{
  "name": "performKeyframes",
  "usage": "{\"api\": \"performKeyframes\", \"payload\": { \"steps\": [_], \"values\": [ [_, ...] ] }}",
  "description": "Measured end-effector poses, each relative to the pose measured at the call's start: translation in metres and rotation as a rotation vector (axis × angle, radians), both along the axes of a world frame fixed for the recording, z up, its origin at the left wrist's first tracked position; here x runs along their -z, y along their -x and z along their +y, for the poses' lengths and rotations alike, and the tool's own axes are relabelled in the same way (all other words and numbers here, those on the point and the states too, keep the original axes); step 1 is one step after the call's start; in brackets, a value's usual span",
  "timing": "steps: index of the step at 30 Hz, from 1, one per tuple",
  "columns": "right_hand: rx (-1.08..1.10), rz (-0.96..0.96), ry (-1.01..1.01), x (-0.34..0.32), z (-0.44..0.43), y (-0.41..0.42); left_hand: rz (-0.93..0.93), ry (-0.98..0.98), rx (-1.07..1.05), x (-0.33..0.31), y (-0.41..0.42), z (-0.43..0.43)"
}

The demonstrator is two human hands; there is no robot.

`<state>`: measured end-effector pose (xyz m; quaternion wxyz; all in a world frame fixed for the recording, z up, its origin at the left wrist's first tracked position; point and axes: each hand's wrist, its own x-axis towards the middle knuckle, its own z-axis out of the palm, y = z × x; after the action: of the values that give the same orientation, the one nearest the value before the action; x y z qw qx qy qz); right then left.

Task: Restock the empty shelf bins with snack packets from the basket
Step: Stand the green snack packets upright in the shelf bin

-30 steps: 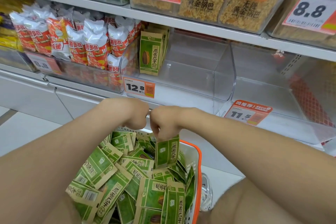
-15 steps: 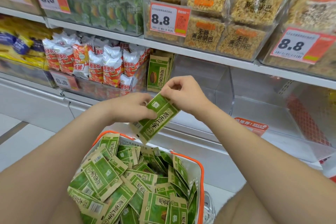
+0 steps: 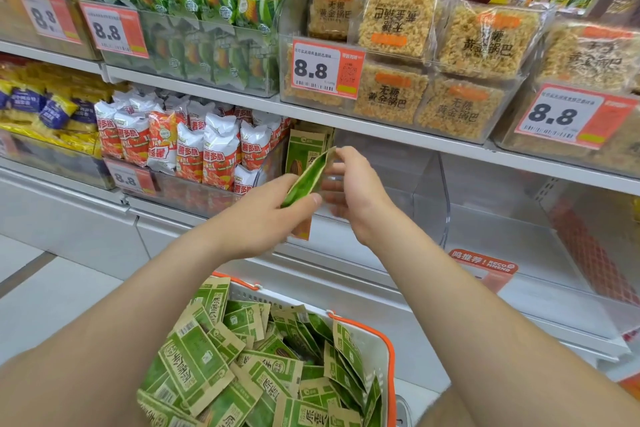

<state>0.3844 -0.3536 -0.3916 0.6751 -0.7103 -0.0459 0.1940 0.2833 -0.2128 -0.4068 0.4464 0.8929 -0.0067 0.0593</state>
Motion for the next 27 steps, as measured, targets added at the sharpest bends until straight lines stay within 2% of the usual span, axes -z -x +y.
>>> {"api": "performKeyframes", "payload": {
  "steps": [3, 5, 8, 10, 13, 15, 20, 24, 27],
  "values": [
    [0.005, -0.113, 0.021, 0.0, 0.006, -0.004, 0.197, 0.325, 0.009, -0.007, 0.001, -0.002],
    [-0.009, -0.128, 0.009, 0.002, 0.01, -0.01, 0.222, 0.312, 0.01, -0.003, -0.002, 0.0],
    [0.02, -0.297, 0.091, 0.002, 0.013, -0.018, 0.165, 0.282, -0.118, 0.007, -0.006, -0.003],
    [0.019, -0.322, 0.116, 0.004, 0.014, -0.02, 0.063, 0.192, -0.271, 0.011, -0.009, -0.01],
    [-0.038, -0.406, 0.277, 0.009, 0.017, -0.021, -0.138, -0.199, -0.452, 0.012, -0.011, -0.02],
    [-0.053, -0.362, 0.29, 0.006, 0.019, -0.023, -0.219, -0.293, -0.507, 0.012, -0.011, -0.021],
    [-0.085, -0.014, 0.148, -0.001, 0.017, -0.026, -0.365, -0.325, -0.489, 0.009, -0.007, -0.021],
    [-0.064, 0.055, 0.114, 0.008, 0.021, -0.032, -0.252, -0.239, -0.59, 0.005, -0.015, -0.015],
    [-0.207, 0.132, 0.135, 0.008, 0.019, -0.032, -0.214, -0.197, -0.649, 0.007, -0.026, 0.001]
  ]
}}
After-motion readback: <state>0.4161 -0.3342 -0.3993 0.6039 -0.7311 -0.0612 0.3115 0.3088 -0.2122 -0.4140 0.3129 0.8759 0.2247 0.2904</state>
